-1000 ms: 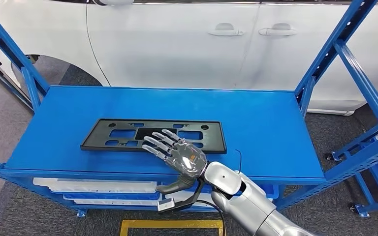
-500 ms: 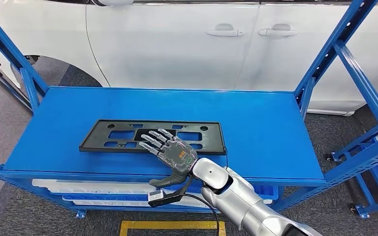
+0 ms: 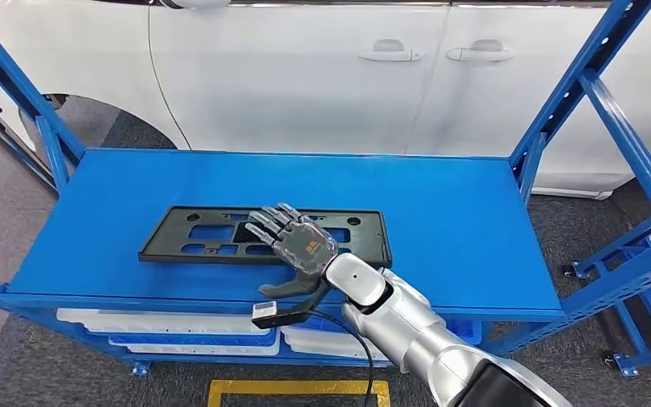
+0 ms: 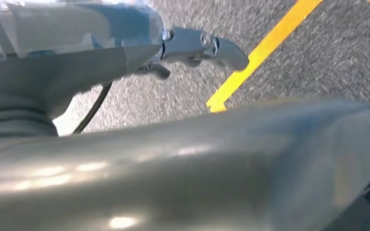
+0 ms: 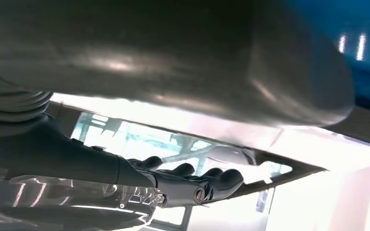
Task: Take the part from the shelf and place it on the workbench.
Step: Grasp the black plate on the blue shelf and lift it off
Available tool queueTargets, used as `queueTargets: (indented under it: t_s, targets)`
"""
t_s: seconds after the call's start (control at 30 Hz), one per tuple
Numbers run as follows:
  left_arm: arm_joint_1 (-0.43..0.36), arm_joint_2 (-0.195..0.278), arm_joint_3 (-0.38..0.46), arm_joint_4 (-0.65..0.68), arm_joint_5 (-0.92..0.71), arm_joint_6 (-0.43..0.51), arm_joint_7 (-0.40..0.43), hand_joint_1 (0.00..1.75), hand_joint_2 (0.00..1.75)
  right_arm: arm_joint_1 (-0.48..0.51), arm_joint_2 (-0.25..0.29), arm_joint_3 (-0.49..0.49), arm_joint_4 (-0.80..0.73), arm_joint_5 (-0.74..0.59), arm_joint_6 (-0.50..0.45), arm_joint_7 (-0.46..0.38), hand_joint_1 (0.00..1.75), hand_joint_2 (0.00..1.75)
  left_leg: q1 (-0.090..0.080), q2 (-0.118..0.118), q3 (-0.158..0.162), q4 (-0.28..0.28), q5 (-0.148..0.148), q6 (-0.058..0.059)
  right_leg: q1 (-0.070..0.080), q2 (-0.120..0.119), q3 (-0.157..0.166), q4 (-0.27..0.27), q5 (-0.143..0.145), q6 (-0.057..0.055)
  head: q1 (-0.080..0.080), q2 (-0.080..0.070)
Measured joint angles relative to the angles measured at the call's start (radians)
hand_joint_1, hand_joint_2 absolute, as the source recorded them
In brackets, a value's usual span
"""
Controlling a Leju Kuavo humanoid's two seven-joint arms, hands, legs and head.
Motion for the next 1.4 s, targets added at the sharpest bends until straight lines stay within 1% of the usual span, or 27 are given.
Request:
queueTargets:
  t_s: [0.1, 0.13, 0.2, 0.23, 0.27, 0.3, 0.33, 0.37, 0.43, 0.47, 0.53, 0.6, 0.67, 0.73, 0.77, 0.8, 0.83, 0.9, 0.97, 1.07, 1.13, 1.23, 1.27, 1.3, 1.33, 1.37, 1.4]
  targets:
    - [-0.001, 0.0, -0.001, 0.0, 0.0, 0.002, 0.0, 0.0, 0.0, -0.033, 0.015, -0.009, 0.038, 0.016, 0.011, 0.033, 0.0, 1.75, 0.002, 0.0, -0.01, 0.023, -0.02, -0.015, -0.007, 0.0, 0.004, -0.01, 0.006, -0.015, 0.0, 0.0]
    - [-0.001, 0.0, -0.002, 0.0, 0.0, 0.001, 0.0, 0.0, 0.0, -0.044, 0.021, -0.012, 0.052, 0.022, 0.014, 0.049, 0.0, 1.75, 0.002, 0.001, -0.027, 0.063, -0.044, -0.02, -0.01, -0.001, 0.006, -0.013, 0.007, -0.02, 0.0, 0.0]
    - [-0.001, 0.0, -0.004, 0.0, 0.0, 0.0, -0.002, 0.0, 0.0, -0.065, 0.028, -0.021, 0.085, 0.033, 0.019, 0.082, 0.0, 1.75, 0.004, 0.001, -0.088, 0.193, -0.105, -0.027, -0.009, -0.002, 0.007, -0.014, 0.006, -0.026, 0.0, 0.0]
    - [0.0, 0.0, -0.004, 0.0, 0.0, 0.0, -0.003, 0.0, 0.0, -0.073, 0.029, -0.026, 0.101, 0.036, 0.021, 0.096, 0.0, 1.75, 0.005, 0.001, -0.118, 0.253, -0.124, -0.03, -0.009, -0.003, 0.007, -0.013, 0.006, -0.027, 0.0, 0.0]
    - [0.0, 0.0, -0.005, 0.0, 0.001, -0.001, -0.004, 0.0, 0.0, -0.081, 0.029, -0.032, 0.116, 0.039, 0.022, 0.108, 0.0, 1.75, 0.006, 0.001, -0.135, 0.284, -0.126, -0.032, -0.009, -0.003, 0.008, -0.013, 0.005, -0.027, 0.0, 0.0]
    - [0.001, 0.0, -0.005, 0.0, 0.001, -0.001, -0.005, 0.0, 0.0, -0.09, 0.029, -0.04, 0.131, 0.043, 0.023, 0.12, 0.0, 1.75, 0.007, 0.001, -0.134, 0.276, -0.108, -0.033, -0.009, -0.002, 0.009, -0.012, 0.004, -0.026, 0.0, 0.0]
    - [0.001, 0.0, -0.005, 0.0, 0.001, 0.0, -0.007, 0.0, 0.0, -0.1, 0.029, -0.048, 0.144, 0.048, 0.025, 0.131, 0.0, 1.75, 0.008, 0.001, -0.114, 0.229, -0.074, -0.033, -0.009, -0.002, 0.01, -0.01, 0.003, -0.024, 0.0, 0.0]
    - [0.0, 0.0, -0.005, 0.0, 0.002, 0.0, -0.008, 0.0, 0.0, -0.113, 0.028, -0.056, 0.156, 0.053, 0.029, 0.141, 0.0, 1.75, 0.009, 0.002, -0.082, 0.158, -0.036, -0.032, -0.01, -0.001, 0.012, -0.008, 0.0, -0.021, 0.0, 0.0]
    - [-0.002, 0.0, -0.006, 0.0, 0.002, 0.0, -0.013, 0.0, 0.0, -0.139, 0.024, -0.073, 0.18, 0.067, 0.041, 0.16, 0.0, 1.75, 0.008, 0.002, -0.027, 0.042, 0.005, -0.025, -0.006, 0.001, 0.01, -0.001, -0.005, -0.011, 0.0, 0.0]
    - [-0.002, -0.001, -0.006, 0.0, 0.002, 0.0, -0.015, 0.0, 0.0, -0.15, 0.021, -0.08, 0.19, 0.072, 0.048, 0.166, 0.0, 1.75, 0.007, 0.001, -0.015, 0.016, 0.009, -0.02, -0.004, 0.002, 0.009, 0.001, -0.006, -0.006, 0.0, 0.0]
    - [-0.001, -0.001, -0.007, 0.0, 0.002, -0.001, -0.017, 0.0, 0.0, -0.165, 0.013, -0.092, 0.21, 0.083, 0.062, 0.172, 0.0, 1.75, 0.005, -0.001, -0.014, 0.011, 0.007, -0.006, -0.003, 0.002, 0.007, 0.0, -0.005, 0.005, 0.0, 0.0]
    - [-0.002, -0.002, -0.007, 0.0, 0.001, -0.001, -0.018, 0.0, 0.0, -0.172, 0.0, -0.102, 0.227, 0.091, 0.073, 0.173, 0.0, 1.75, 0.007, -0.001, -0.013, 0.006, 0.011, 0.007, -0.006, 0.001, -0.001, 0.02, -0.021, 0.016, 0.0, 0.0]
    - [-0.005, -0.002, -0.007, 0.0, 0.001, -0.001, -0.018, 0.0, 0.0, -0.177, -0.013, -0.108, 0.241, 0.097, 0.081, 0.168, 0.0, 1.75, 0.008, 0.0, -0.013, 0.002, 0.014, 0.016, -0.01, 0.001, -0.043, 0.111, -0.072, 0.026, 0.0, 0.0]
    - [-0.006, -0.002, -0.007, 0.0, 0.001, -0.003, -0.018, 0.0, 0.0, -0.177, -0.024, -0.111, 0.255, 0.101, 0.093, 0.152, 0.0, 1.75, 0.007, 0.0, -0.014, 0.003, 0.014, 0.02, -0.011, 0.001, -0.11, 0.245, -0.128, 0.032, 0.0, 0.0]
    - [-0.006, -0.002, -0.007, 0.0, 0.001, -0.004, -0.018, 0.0, 0.0, -0.175, -0.029, -0.111, 0.261, 0.102, 0.1, 0.139, 0.0, 1.75, 0.007, 0.001, -0.014, 0.003, 0.013, 0.021, -0.011, 0.001, -0.132, 0.286, -0.135, 0.033, 0.0, 0.0]
    - [-0.007, -0.002, -0.007, 0.0, 0.001, -0.006, -0.018, 0.0, 0.0, -0.174, -0.033, -0.113, 0.266, 0.098, 0.107, 0.12, 0.0, 1.75, 0.006, 0.0, -0.014, 0.004, 0.013, 0.021, -0.011, 0.001, -0.136, 0.29, -0.123, 0.032, 0.0, 0.0]
    - [-0.008, -0.002, -0.008, 0.0, 0.0, -0.008, -0.018, 0.0, 0.0, -0.174, -0.035, -0.117, 0.268, 0.087, 0.115, 0.095, 0.0, 1.75, 0.006, 0.0, -0.013, 0.005, 0.012, 0.02, -0.011, 0.001, -0.12, 0.252, -0.093, 0.029, 0.0, 0.0]
    - [-0.011, -0.002, -0.01, 0.0, 0.0, -0.013, -0.018, 0.0, 0.0, -0.177, -0.037, -0.134, 0.269, 0.047, 0.134, 0.027, 0.0, 1.75, 0.003, 0.0, -0.011, 0.006, 0.011, 0.017, -0.008, 0.001, -0.052, 0.108, -0.024, 0.018, 0.0, 0.0]
    - [-0.015, -0.002, -0.012, 0.0, 0.001, -0.015, -0.019, 0.0, 0.0, -0.18, -0.039, -0.156, 0.268, 0.009, 0.156, -0.045, 0.0, 1.75, 0.0, -0.001, -0.012, 0.007, 0.009, 0.011, -0.003, 0.001, -0.009, 0.014, 0.005, 0.008, 0.0, 0.0]
    - [-0.017, -0.001, -0.014, 0.0, 0.007, -0.013, -0.02, 0.0, 0.0, -0.187, -0.041, -0.169, 0.266, -0.004, 0.176, -0.09, 0.0, 1.75, 0.001, -0.001, -0.012, 0.006, 0.007, -0.005, -0.002, 0.001, -0.003, -0.003, 0.007, -0.004, 0.0, 0.0]
    - [-0.017, 0.0, -0.014, 0.0, 0.012, -0.01, -0.022, 0.0, 0.0, -0.195, -0.04, -0.17, 0.262, 0.01, 0.179, -0.079, 0.0, 1.75, 0.001, 0.0, -0.028, 0.045, -0.022, -0.016, -0.008, -0.001, 0.002, -0.012, 0.012, -0.016, 0.0, 0.0]
    - [-0.017, 0.0, -0.014, 0.0, 0.018, -0.003, -0.029, 0.0, 0.0, -0.207, -0.035, -0.168, 0.26, 0.044, 0.178, -0.02, 0.0, 1.75, 0.004, 0.001, -0.111, 0.228, -0.112, -0.029, -0.009, -0.002, 0.004, -0.015, 0.013, -0.024, 0.0, 0.0]
    - [-0.016, 0.0, -0.014, 0.0, 0.019, 0.0, -0.032, 0.0, 0.0, -0.209, -0.034, -0.167, 0.26, 0.055, 0.177, 0.008, 0.0, 1.75, 0.005, 0.001, -0.135, 0.276, -0.125, -0.032, -0.009, -0.002, 0.004, -0.014, 0.013, -0.024, 0.0, 0.0]
    - [-0.016, 0.001, -0.014, 0.0, 0.02, 0.002, -0.035, 0.0, 0.0, -0.211, -0.034, -0.165, 0.262, 0.066, 0.176, 0.038, 0.0, 1.75, 0.005, 0.001, -0.142, 0.289, -0.118, -0.034, -0.009, -0.002, 0.004, -0.014, 0.012, -0.024, 0.0, 0.0]
    - [-0.016, 0.001, -0.014, 0.0, 0.021, 0.004, -0.037, 0.0, 0.0, -0.214, -0.034, -0.163, 0.263, 0.075, 0.173, 0.067, 0.0, 1.75, 0.006, 0.001, -0.129, 0.259, -0.092, -0.034, -0.009, -0.002, 0.005, -0.012, 0.011, -0.023, 0.0, 0.0]
    - [-0.016, 0.001, -0.014, 0.0, 0.021, 0.005, -0.039, 0.0, 0.0, -0.218, -0.034, -0.162, 0.264, 0.082, 0.168, 0.091, 0.01, 1.75, 0.006, 0.001, -0.099, 0.196, -0.055, -0.034, -0.009, -0.002, 0.005, -0.01, 0.009, -0.021, 0.0, 0.0]
    - [-0.017, 0.002, -0.014, 0.0, 0.023, 0.006, -0.04, 0.0, 0.0, -0.222, -0.034, -0.162, 0.265, 0.088, 0.162, 0.111, 0.33, 1.75, 0.007, 0.002, -0.065, 0.124, -0.024, -0.032, -0.009, -0.001, 0.005, -0.008, 0.007, -0.017, 0.0, 0.0]
